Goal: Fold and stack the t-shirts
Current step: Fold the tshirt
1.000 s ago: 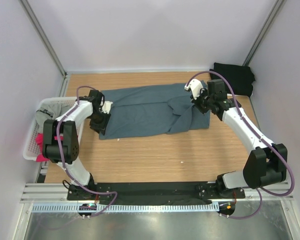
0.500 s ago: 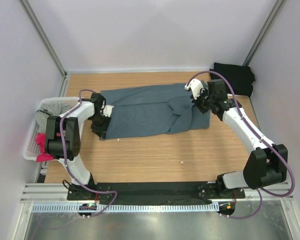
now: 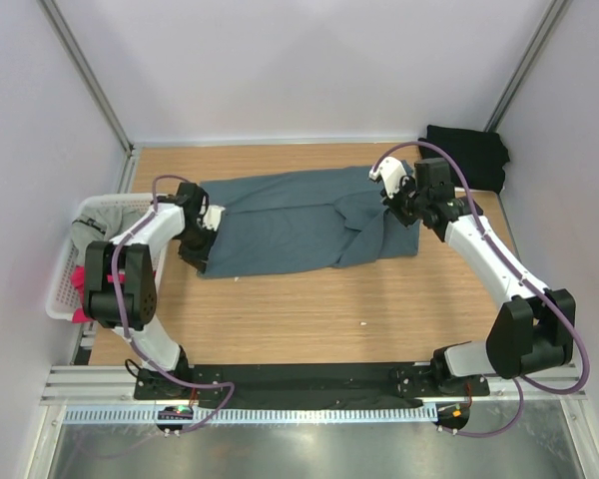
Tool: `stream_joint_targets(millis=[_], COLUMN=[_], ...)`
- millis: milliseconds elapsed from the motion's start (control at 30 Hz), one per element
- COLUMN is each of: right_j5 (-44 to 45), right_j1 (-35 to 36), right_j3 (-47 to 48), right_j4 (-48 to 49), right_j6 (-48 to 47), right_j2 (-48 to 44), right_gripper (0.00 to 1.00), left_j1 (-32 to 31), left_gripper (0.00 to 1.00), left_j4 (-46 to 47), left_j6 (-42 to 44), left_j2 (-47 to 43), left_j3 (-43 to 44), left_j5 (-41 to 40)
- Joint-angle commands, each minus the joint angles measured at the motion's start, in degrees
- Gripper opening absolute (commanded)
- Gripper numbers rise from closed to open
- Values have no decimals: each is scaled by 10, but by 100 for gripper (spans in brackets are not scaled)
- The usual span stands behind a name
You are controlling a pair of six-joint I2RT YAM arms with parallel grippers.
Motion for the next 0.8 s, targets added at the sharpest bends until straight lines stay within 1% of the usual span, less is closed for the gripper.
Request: stream_joint_targets(millis=[0,33,200,367,567,600,700,767], right_j5=[10,11,30,45,43,41,37,36], right_j1=[0,1,-8,-27,-51,-52,-54,-54], right_j3=[13,22,47,87,164,174,233,255], right_j4=[13,13,34,74,98,99,100,98], right_j6=[7,8,23,42,63,66,71,73], right_j2=[-33,-33,-27,0,72,83,142,189], right_gripper=[2,1,1,2,1,1,1,2], left_j1=[3,4,4,3,3,3,3,4], left_gripper=[0,0,0,0,0,0,0,0], left_j4=[-20,-27,-52,-63,-69,-73,-79,-76], left_j6=[-4,-3,3,-2,-11,-13,-15,-20], left_j2=[-51,-51,-40,12,81,90,130,145], left_j3=[52,79,153,236,306,329,364,393], left_j5=[-4,-3,-23,-23,-17,-17,-25,-37])
